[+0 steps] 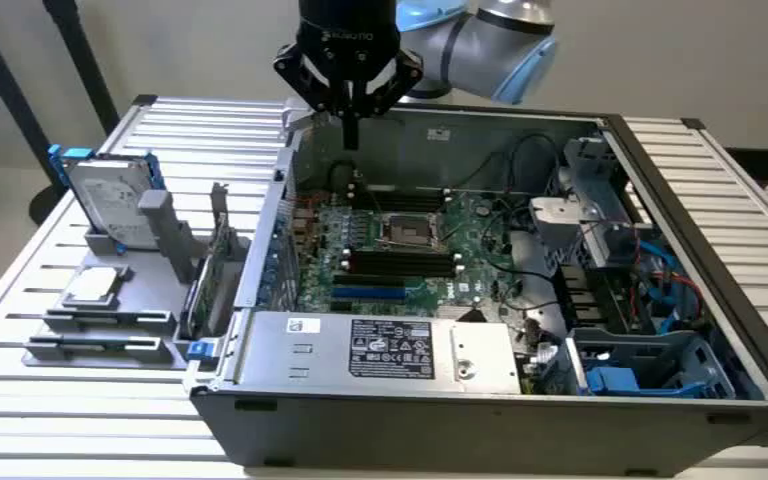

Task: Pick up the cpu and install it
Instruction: 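Reach for the cpu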

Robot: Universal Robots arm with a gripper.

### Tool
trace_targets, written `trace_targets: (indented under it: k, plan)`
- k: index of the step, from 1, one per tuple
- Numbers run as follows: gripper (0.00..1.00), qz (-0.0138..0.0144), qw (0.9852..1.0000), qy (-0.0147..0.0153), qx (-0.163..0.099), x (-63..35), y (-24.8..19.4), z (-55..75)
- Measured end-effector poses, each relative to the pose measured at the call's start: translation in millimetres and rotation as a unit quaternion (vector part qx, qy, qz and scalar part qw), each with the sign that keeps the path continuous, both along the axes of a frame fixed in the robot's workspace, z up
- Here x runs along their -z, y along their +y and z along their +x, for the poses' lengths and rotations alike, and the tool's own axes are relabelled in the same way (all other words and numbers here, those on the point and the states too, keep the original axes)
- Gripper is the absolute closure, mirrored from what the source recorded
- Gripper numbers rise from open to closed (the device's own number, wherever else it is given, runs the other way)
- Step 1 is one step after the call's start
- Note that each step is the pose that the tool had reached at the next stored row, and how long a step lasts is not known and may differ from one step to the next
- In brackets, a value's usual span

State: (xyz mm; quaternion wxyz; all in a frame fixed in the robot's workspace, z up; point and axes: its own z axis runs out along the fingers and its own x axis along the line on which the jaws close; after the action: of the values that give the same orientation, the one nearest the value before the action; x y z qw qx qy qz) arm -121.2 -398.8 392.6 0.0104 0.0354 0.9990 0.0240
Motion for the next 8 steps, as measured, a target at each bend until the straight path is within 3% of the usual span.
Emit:
trace_targets:
  k: [8]
  plan:
    - [0.89, 0.0000, 1.0000, 0.0000, 0.000, 0.0, 0.0, 0.0]
